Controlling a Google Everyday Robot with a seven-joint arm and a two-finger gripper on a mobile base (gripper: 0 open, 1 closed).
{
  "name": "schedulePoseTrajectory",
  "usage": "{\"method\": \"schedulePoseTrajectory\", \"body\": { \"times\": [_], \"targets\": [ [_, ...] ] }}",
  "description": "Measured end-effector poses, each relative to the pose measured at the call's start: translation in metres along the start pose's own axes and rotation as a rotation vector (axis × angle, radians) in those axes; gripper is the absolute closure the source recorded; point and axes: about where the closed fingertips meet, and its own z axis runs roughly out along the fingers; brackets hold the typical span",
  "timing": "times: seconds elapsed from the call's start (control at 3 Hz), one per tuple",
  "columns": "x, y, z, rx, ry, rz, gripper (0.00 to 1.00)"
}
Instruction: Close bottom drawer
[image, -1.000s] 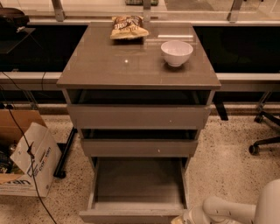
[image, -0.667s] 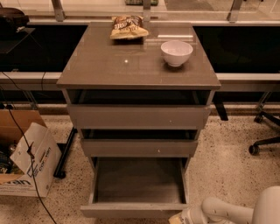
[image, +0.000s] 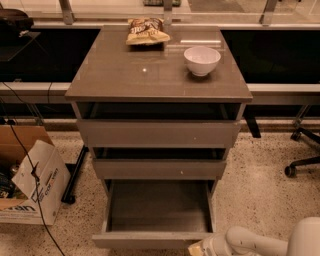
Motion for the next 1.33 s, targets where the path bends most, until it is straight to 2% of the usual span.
{"method": "schedulePoseTrajectory", "body": {
  "times": [0.33,0.67,1.0,1.33],
  "targets": [
    [-0.022,0.001,0.022,-0.017,-0.052,-0.044,1.00],
    [-0.061,-0.008,0.037,-0.017,-0.132,-0.099,1.00],
    [-0.078,-0.011,0.039,-0.014,-0.167,-0.120,1.00],
    [-0.106,-0.016,0.041,-0.015,-0.228,-0.148,1.00]
  ]
}}
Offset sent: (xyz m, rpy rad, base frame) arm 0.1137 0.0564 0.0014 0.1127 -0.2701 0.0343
